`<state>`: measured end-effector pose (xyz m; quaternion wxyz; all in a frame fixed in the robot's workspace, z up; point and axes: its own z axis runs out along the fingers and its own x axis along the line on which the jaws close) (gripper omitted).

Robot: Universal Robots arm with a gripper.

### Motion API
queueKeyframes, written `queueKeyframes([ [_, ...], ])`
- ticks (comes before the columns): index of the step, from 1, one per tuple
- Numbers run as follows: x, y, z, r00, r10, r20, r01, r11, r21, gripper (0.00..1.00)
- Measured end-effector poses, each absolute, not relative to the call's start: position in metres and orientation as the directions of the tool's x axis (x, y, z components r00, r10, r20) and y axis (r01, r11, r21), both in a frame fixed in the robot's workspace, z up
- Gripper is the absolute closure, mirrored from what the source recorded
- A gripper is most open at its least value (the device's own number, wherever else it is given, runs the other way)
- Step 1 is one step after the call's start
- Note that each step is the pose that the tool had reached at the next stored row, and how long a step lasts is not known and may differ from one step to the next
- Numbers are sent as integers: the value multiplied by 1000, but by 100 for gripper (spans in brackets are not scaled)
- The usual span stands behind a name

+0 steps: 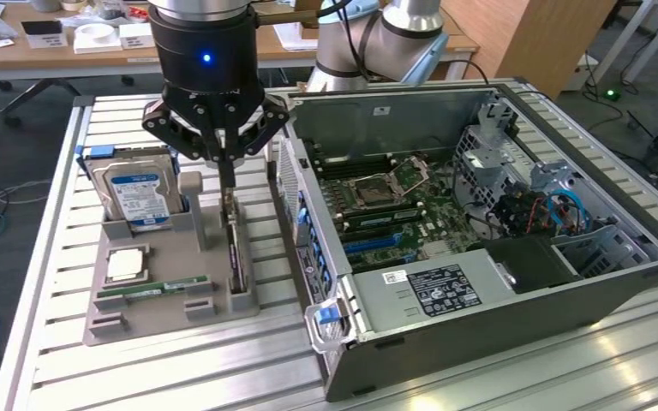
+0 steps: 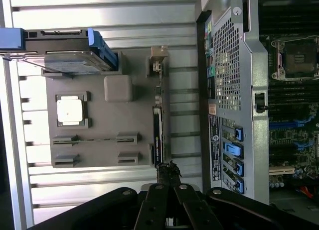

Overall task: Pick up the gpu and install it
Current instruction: 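Pick up the gpu and move the gpu toward the slot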

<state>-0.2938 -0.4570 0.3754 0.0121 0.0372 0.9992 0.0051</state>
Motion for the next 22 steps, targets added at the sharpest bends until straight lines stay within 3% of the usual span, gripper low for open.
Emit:
queueKeyframes([
  [8,-294,-457,375,-997,75,-24,74,997,11,89],
  [10,-294,-457,375,-997,74,-24,74,997,11,77],
  [11,-294,-457,375,-997,74,-24,74,997,11,77],
  [15,-294,-457,375,-997,74,-24,74,997,11,58],
  [22,-294,-457,368,-997,74,-24,74,997,11,58],
])
